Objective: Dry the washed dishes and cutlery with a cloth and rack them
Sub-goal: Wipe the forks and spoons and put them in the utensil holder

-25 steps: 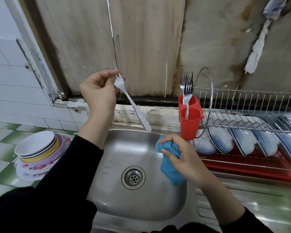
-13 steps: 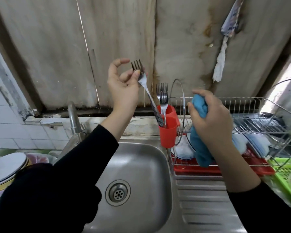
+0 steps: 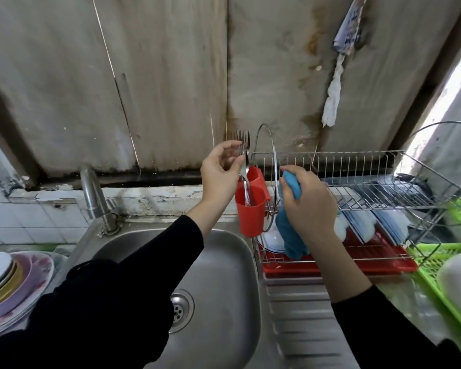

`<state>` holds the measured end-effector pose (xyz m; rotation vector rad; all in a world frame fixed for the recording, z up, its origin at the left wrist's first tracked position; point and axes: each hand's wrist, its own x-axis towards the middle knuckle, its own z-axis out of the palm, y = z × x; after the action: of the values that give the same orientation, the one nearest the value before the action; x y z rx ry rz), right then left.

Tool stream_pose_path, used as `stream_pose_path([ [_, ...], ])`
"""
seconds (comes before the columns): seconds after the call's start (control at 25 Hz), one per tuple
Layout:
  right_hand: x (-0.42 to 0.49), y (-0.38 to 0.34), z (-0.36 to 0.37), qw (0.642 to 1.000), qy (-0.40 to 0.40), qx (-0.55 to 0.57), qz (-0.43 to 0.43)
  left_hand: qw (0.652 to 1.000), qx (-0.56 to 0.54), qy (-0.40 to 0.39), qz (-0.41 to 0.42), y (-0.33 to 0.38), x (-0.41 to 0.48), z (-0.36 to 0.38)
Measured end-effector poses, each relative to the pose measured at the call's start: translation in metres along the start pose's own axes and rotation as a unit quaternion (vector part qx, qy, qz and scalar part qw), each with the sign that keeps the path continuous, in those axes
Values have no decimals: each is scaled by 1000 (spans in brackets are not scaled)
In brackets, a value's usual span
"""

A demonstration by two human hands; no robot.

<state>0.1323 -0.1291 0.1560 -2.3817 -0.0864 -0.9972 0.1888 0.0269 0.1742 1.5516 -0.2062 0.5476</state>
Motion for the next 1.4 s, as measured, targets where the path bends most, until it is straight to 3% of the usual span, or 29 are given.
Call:
stream_pose_path([
  [0.16, -5, 2, 2, 998, 39, 50, -18, 992, 129, 1, 6, 1, -1, -2],
  [0.36, -20, -9, -2, 977, 132, 130, -107, 988, 150, -37, 8, 2, -10, -19],
  [0.52, -35, -53, -9, 957, 152, 192, -155, 984, 161, -61, 37, 4, -27, -60],
  [0.84, -85, -161, 50, 935, 11, 336, -115, 948, 297, -77, 78, -19, -82, -209],
  [1.2, -149, -269, 153, 891, -203, 406, 24, 864, 496, -70, 37, -71, -123, -408],
  [1.32, -162, -296, 183, 882, -229, 411, 18, 837, 543, -66, -16, -95, -121, -470],
  [1.4, -170, -315, 201, 882, -236, 409, 11, 790, 595, -99, -108, -109, -113, -506],
])
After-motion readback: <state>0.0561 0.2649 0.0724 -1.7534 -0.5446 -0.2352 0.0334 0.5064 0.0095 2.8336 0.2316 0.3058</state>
